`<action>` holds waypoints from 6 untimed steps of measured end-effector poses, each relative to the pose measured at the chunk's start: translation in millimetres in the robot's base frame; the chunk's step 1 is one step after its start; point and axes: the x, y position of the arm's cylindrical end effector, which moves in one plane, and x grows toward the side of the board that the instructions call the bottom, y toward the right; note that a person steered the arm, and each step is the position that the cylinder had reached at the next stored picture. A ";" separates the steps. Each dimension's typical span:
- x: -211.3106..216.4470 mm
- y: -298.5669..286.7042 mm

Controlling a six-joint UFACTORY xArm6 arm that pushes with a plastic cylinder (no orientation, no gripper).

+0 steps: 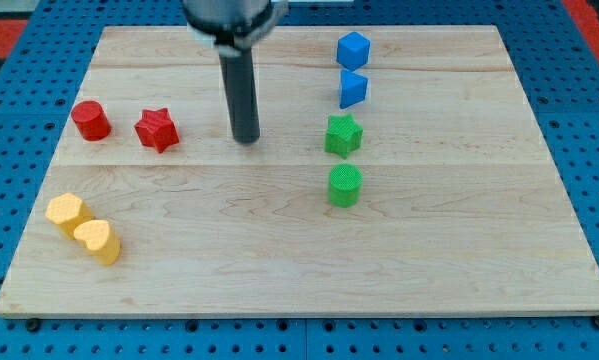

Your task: Point your arm at the bottom of the yellow heart

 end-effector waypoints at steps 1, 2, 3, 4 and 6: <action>102.4 -29.1; 185.5 -40.8; 179.8 -80.1; 143.5 -125.5; 186.1 -119.5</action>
